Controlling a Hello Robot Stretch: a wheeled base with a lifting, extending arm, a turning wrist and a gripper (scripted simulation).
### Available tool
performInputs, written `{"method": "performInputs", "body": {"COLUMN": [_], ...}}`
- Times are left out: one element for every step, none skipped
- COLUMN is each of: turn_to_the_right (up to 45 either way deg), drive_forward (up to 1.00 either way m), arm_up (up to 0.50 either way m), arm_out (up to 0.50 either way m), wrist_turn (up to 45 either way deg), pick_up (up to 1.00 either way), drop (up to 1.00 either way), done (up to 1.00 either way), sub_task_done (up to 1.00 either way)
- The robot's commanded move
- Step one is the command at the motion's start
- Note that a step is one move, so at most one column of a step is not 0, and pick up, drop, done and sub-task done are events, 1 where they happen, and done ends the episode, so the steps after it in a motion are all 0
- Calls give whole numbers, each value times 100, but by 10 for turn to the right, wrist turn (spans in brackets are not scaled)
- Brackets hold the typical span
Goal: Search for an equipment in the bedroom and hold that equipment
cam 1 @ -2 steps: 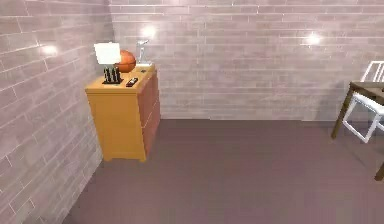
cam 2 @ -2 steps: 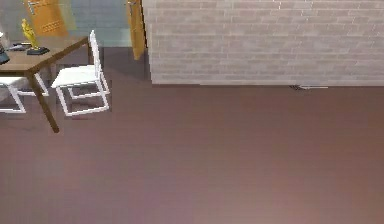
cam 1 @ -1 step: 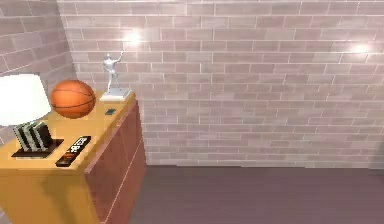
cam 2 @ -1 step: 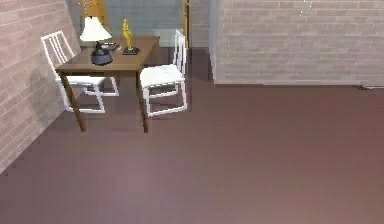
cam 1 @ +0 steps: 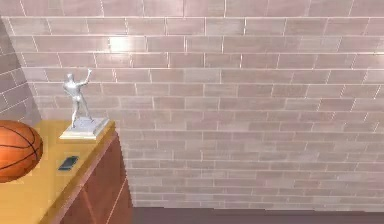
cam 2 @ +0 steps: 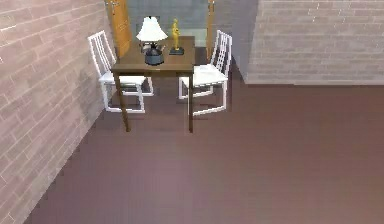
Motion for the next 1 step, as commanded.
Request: {"method": "performInputs", "body": {"turn_to_the_right": [-450], "drive_forward": [0], "arm_up": [0], "arm_out": [0], "wrist_turn": [0], "pick_up": [0], "drop": [0], "done": [0], "sub_task_done": [0]}}
